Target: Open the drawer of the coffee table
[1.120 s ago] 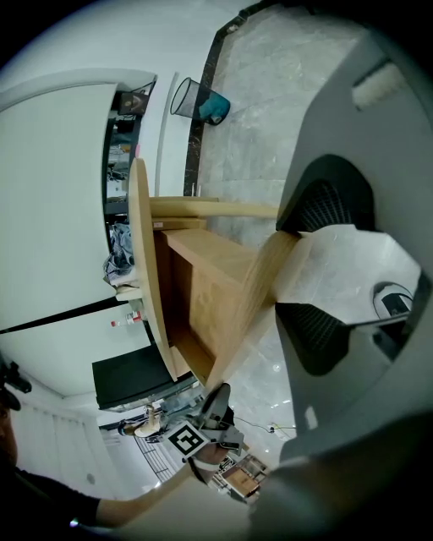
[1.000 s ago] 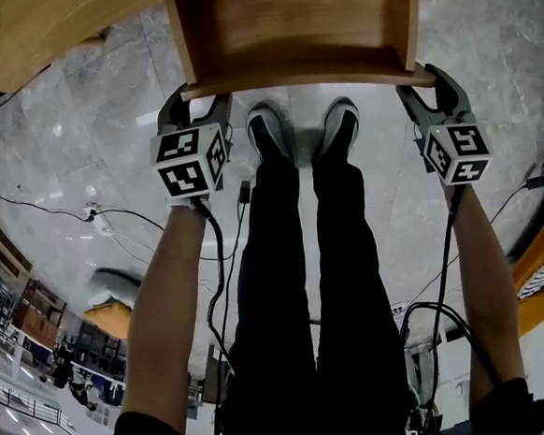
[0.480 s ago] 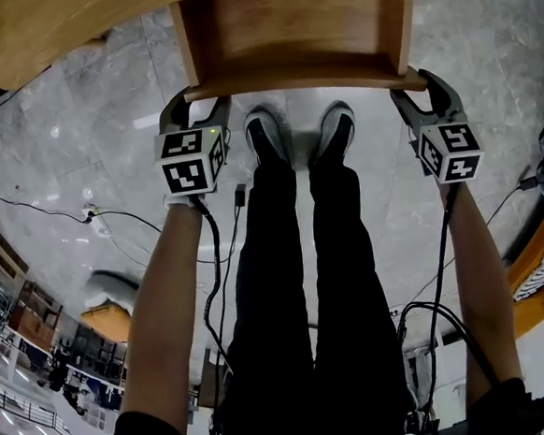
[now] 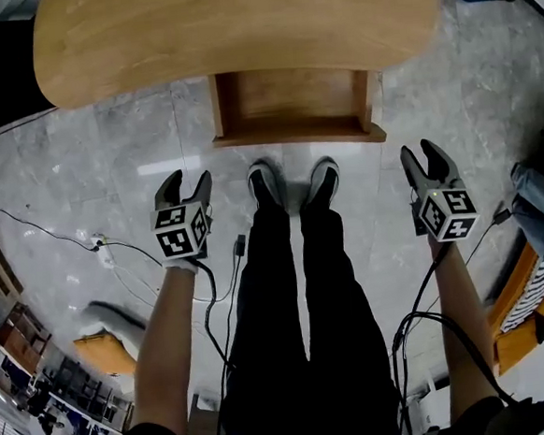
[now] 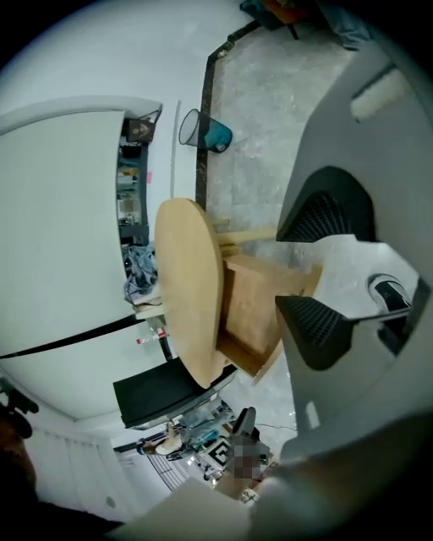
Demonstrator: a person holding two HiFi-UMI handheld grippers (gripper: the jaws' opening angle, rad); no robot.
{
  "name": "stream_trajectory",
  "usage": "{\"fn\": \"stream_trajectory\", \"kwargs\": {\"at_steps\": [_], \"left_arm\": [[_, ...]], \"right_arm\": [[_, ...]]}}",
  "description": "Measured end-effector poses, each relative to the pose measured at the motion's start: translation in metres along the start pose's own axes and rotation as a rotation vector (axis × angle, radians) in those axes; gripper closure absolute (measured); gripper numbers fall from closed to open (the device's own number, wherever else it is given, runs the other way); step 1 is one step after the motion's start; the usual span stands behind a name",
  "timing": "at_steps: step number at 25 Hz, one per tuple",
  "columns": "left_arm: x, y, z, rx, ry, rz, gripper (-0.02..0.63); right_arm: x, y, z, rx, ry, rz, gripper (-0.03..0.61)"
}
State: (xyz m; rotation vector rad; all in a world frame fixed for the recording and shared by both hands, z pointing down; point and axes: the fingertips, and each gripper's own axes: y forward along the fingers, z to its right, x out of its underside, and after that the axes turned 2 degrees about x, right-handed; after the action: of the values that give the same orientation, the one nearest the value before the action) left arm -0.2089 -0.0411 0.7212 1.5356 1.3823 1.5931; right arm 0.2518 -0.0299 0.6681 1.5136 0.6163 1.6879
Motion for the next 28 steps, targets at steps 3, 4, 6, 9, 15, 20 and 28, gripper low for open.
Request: {"fn": "stream_trajectory", "kwargs": {"at_steps": [3,4,6,9,15,20,28], "left_arm": [[-0.052,-0.05,0.016,0.022,-0.02,0.113,0.348],[-0.072,-0.066,0.023,0.035,-0.023,0.158,0.349],[-0.116,-0.097,0.043,0.069,-0.027,0.256,0.353],[-0.181,-0.147,0.079,0.127,-0.025,0.402,0.359],[-0.267,-0.268,0.139,0.226,-0.011,0.601,0.387],[-0.307,-0.358,0.165,0.261,-0.013,0.724,0.411],[-0.358,-0.459,0.198,0.256,0.043,0.889,0.499]], "right_arm": [[-0.054,-0.035,-0.015,-0.005,0.028,0.087,0.397],[-0.074,-0.045,-0.023,-0.014,0.033,0.121,0.403],[-0.115,-0.065,-0.04,-0.036,0.037,0.194,0.423],[-0.177,-0.097,-0.065,-0.084,0.042,0.299,0.444],[-0.275,-0.18,-0.123,-0.183,0.073,0.448,0.477],[-0.335,-0.248,-0.158,-0.235,0.082,0.53,0.507],[-0.409,-0.333,-0.197,-0.288,-0.016,0.704,0.547]]}}
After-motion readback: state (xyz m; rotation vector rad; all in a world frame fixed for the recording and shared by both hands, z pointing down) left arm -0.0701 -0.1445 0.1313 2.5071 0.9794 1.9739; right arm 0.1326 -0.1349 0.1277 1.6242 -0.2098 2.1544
